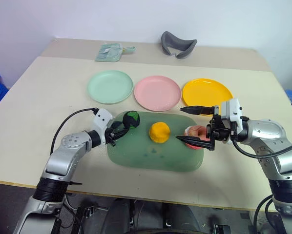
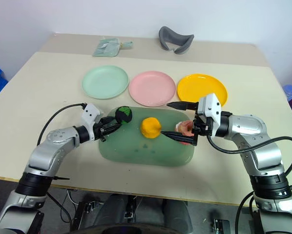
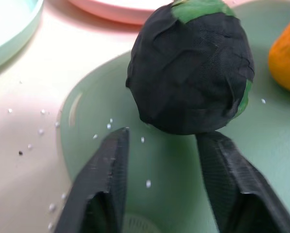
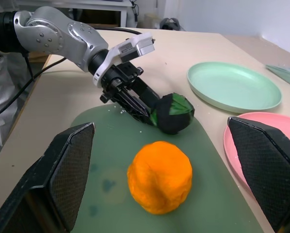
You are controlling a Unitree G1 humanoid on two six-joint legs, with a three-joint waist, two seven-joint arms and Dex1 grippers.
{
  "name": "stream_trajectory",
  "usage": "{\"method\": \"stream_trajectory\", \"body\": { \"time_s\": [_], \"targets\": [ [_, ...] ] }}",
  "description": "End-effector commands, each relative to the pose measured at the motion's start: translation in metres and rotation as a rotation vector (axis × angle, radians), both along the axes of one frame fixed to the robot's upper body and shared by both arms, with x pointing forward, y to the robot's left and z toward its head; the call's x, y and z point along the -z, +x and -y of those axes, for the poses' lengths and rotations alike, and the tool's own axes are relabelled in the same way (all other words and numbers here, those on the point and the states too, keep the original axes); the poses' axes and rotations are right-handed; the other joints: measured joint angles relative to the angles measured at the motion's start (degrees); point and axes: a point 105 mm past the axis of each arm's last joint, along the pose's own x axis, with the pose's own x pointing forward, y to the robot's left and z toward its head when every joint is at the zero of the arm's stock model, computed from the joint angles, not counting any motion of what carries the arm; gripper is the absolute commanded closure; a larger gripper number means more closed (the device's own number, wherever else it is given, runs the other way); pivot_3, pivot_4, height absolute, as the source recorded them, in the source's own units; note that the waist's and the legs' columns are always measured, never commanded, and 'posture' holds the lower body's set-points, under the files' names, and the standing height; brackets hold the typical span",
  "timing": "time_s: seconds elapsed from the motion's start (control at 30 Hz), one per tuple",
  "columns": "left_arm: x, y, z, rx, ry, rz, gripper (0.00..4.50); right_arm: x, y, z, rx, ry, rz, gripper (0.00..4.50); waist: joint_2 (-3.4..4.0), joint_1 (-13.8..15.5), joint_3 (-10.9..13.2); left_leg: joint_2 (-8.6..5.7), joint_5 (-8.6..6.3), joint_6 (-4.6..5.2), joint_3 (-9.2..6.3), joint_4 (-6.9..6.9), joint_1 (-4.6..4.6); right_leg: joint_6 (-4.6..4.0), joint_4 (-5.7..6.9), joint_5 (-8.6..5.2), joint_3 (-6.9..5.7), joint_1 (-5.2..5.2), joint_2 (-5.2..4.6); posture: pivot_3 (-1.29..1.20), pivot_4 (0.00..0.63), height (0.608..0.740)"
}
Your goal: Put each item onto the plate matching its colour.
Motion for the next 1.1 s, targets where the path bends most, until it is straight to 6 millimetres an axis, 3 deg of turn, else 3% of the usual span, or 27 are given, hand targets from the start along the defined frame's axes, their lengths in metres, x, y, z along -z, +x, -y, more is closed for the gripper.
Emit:
{"method": "stream_trajectory", "body": {
  "time_s": [0.03,0.2,0.27,0.37,0.4,0.77,1.1],
  "targets": [
    [-0.025,0.000,0.004,0.026,-0.018,0.076,2.11,-0.007,-0.002,-0.001,-0.002,0.014,0.040,0.00,0.00,0.0,0.0,0.00,0.00,0.00,0.00,0.00,0.00,0.00,0.00,0.00,0.00,0.00,0.00,0.00,0.150,0.740],
    [-0.038,-0.007,0.003,0.091,-0.029,0.067,2.11,-0.009,-0.001,-0.001,0.001,0.016,0.045,0.00,0.00,-0.1,0.0,0.01,0.00,0.00,0.00,0.00,0.00,0.00,0.00,0.00,0.00,-0.01,0.01,0.00,0.150,0.740],
    [-0.039,-0.010,0.003,0.112,-0.018,0.052,1.61,-0.009,0.000,-0.001,0.002,0.018,0.047,0.00,0.00,0.0,0.0,0.01,0.00,0.00,0.00,0.00,0.00,0.00,0.00,0.00,0.00,-0.01,0.01,0.00,0.150,0.740],
    [-0.039,-0.012,0.003,0.123,0.000,0.052,0.27,-0.010,-0.001,-0.002,0.003,0.020,0.049,0.00,0.00,0.0,0.0,-0.01,0.00,0.00,0.00,0.00,0.00,0.00,0.00,0.00,0.00,0.01,-0.01,0.00,0.150,0.740],
    [-0.040,-0.012,0.004,0.120,0.002,0.063,0.02,-0.010,-0.001,-0.002,0.004,0.022,0.049,0.00,0.00,0.0,0.0,-0.01,0.00,0.00,0.00,0.00,0.00,0.00,0.00,0.00,0.00,0.01,-0.01,0.00,0.150,0.740],
    [-0.042,0.027,0.007,-0.020,0.026,0.157,0.02,-0.011,0.001,-0.003,0.013,0.029,0.051,0.00,0.00,0.0,0.0,-0.02,-0.01,0.02,0.02,0.03,0.00,0.00,-0.01,0.00,-0.01,0.01,0.03,0.00,0.150,0.740],
    [-0.036,0.041,0.044,0.045,-0.019,0.131,0.02,-0.014,0.002,-0.003,0.022,0.028,0.064,0.00,0.00,0.0,0.0,-0.02,-0.02,0.03,0.01,0.07,-0.02,0.01,0.00,0.00,-0.02,-0.01,0.06,0.00,0.150,0.740]
  ]
}}
